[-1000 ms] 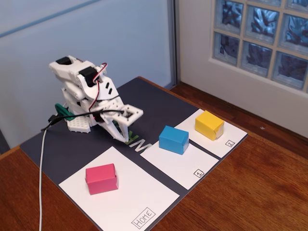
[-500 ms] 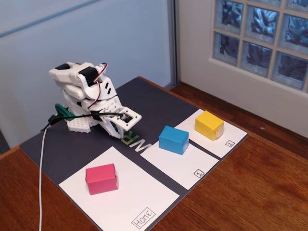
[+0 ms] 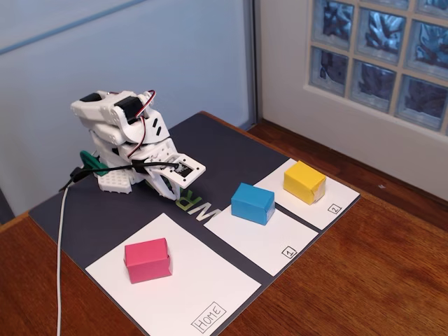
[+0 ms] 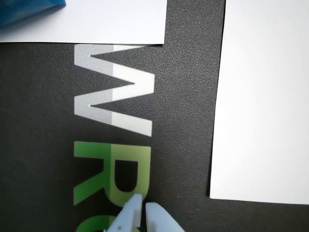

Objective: Move box yellow to zone 2

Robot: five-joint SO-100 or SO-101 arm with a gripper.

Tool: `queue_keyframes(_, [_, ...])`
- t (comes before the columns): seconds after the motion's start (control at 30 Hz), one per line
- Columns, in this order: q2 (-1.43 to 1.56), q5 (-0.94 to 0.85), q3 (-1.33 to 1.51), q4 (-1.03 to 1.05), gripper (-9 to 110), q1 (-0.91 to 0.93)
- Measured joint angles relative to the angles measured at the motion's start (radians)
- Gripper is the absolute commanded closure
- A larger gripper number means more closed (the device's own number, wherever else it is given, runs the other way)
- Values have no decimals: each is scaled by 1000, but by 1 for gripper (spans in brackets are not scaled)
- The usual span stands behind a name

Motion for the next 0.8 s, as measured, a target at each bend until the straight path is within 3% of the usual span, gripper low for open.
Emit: queue_keyframes(0.8, [0, 0, 0, 0, 95, 35])
